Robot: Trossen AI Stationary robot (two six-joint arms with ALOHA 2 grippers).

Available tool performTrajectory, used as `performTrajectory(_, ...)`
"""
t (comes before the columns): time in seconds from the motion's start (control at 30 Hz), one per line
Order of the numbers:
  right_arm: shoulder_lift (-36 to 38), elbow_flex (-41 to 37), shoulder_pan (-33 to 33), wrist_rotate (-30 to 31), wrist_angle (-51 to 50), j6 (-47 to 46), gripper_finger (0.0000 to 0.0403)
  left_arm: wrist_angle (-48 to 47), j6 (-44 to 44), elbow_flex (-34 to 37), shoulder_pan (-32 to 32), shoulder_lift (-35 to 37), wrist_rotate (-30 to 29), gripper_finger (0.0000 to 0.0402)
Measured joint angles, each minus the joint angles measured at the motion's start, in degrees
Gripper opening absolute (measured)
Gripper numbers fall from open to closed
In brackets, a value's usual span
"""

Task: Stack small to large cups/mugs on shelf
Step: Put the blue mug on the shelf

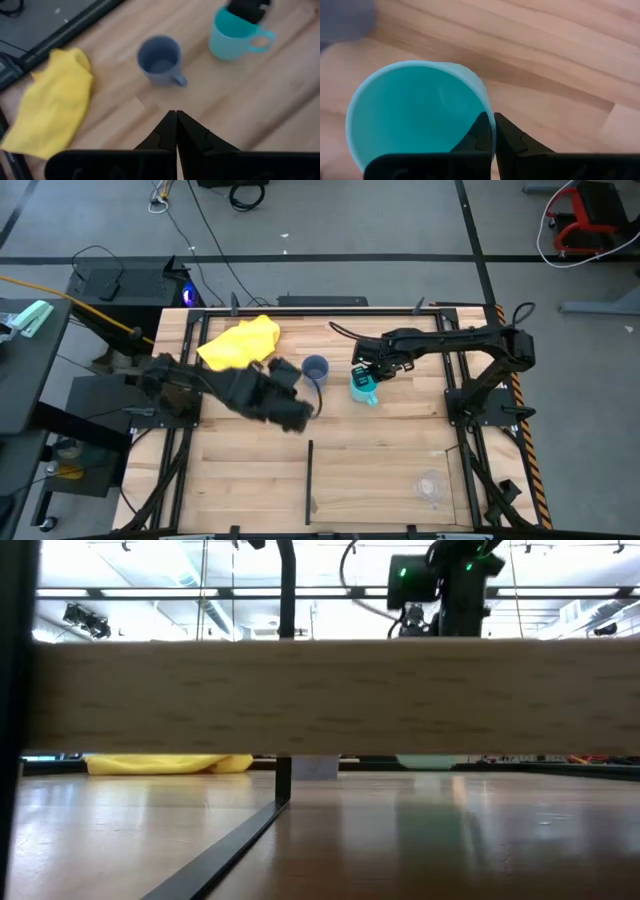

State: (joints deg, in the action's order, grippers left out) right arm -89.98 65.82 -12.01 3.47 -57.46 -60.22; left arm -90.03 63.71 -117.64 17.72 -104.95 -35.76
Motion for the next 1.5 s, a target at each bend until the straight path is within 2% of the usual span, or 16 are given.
performTrajectory(0.17, 6.92, 0.00, 3.01, 1.38, -1.56, -5.21, 0.0005, -0.01, -5.48, 0.00, -5.67, 1.98, 0.40, 0.0021)
performTrajectory(0.3, 13.27, 0.00, 7.54, 3.25, -5.54, -13.26, 0.0005, 0.01, -10.29, 0.00, -10.51, 1.99, 3.35, 0.0026)
performTrajectory(0.47, 19.97, 0.00, 16.37, 5.78, -8.68, -24.79, 0.0005, 0.05, -15.60, 0.00, -17.03, 1.51, 7.61, 0.0019)
performTrajectory(0.63, 22.38, 0.33, 25.90, 8.91, -9.25, -34.44, 0.0005, 0.04, -18.35, 0.00, -24.31, 1.49, 12.74, 0.0011)
performTrajectory(0.77, 20.02, 2.79, 32.48, 11.03, -9.53, -37.63, 0.0005, 0.01, -22.41, -0.04, -29.49, 0.90, 16.91, 0.0015)
performTrajectory(0.9, 15.24, 8.07, 36.50, 12.84, -11.69, -37.59, 0.0005, 0.66, -25.17, 0.00, -33.41, -0.70, 19.60, 0.0035)
performTrajectory(1.1, 7.79, 16.55, 41.47, 15.55, -22.83, -39.51, 0.0005, 1.14, -26.57, 0.00, -35.93, -3.80, 20.38, 0.0063)
performTrajectory(1.2, 5.18, 17.79, 44.94, 15.94, -25.12, -45.37, 0.0005, 0.86, -28.80, 0.01, -36.18, -5.20, 20.70, 0.0072)
performTrajectory(1.5, -2.98, 17.79, 54.21, 15.96, -23.32, -71.80, 0.0005, 0.80, -34.51, 0.00, -38.16, -6.49, 20.75, 0.0075)
